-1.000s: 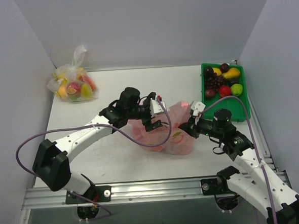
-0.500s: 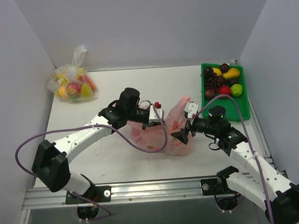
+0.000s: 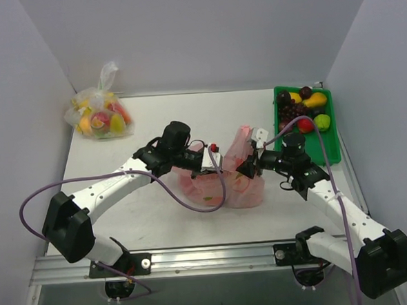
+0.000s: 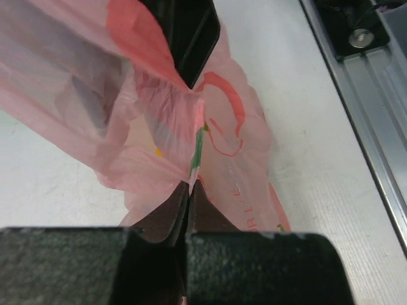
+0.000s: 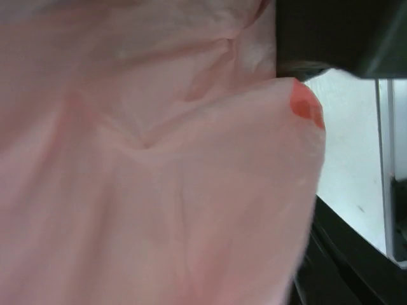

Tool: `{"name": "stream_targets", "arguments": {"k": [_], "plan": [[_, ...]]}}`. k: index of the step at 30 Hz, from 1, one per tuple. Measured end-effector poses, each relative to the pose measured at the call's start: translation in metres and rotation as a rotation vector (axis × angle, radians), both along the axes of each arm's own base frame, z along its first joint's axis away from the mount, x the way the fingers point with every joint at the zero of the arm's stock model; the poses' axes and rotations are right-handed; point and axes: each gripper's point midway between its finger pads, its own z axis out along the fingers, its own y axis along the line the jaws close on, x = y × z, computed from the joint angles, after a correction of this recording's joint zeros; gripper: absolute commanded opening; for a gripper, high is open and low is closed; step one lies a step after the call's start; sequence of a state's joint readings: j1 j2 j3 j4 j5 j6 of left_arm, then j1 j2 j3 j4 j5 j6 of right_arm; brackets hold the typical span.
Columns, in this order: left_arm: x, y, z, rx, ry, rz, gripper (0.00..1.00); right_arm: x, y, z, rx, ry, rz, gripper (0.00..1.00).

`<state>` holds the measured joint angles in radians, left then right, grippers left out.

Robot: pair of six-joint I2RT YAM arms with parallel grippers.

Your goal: Place the fake fruits into the plastic bag and tie a complex knot

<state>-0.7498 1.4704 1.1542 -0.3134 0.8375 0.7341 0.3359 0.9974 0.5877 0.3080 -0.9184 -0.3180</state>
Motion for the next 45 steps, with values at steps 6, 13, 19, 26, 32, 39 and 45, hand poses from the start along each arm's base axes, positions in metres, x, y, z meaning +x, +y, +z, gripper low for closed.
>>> {"name": "stream_targets", "arguments": {"k": [6,13,19,26,32,39,45], "plan": [[0.030,-0.001,0.007,0.000,-0.076,0.159,0.10,0.015,0.011,0.024,0.065,0.099,-0.034,0.00],[0.060,0.047,0.040,-0.065,0.025,0.513,0.87,0.027,0.002,0.027,0.059,0.095,-0.107,0.00],[0.086,0.142,0.106,-0.309,0.279,0.914,0.97,0.032,-0.006,0.026,0.029,0.057,-0.130,0.00],[0.027,0.167,0.076,-0.332,0.646,0.993,0.97,0.035,-0.012,0.013,-0.011,0.113,-0.181,0.00],[0.014,0.166,0.014,-0.227,0.939,1.099,0.97,0.035,-0.013,0.004,-0.032,0.163,-0.193,0.00],[0.056,0.141,-0.026,-0.191,1.221,1.223,0.98,0.016,0.001,-0.007,-0.097,0.144,-0.101,0.00],[0.069,0.109,-0.007,-0.223,1.296,1.300,0.97,0.001,0.015,-0.012,-0.137,0.110,-0.021,0.00]]}}
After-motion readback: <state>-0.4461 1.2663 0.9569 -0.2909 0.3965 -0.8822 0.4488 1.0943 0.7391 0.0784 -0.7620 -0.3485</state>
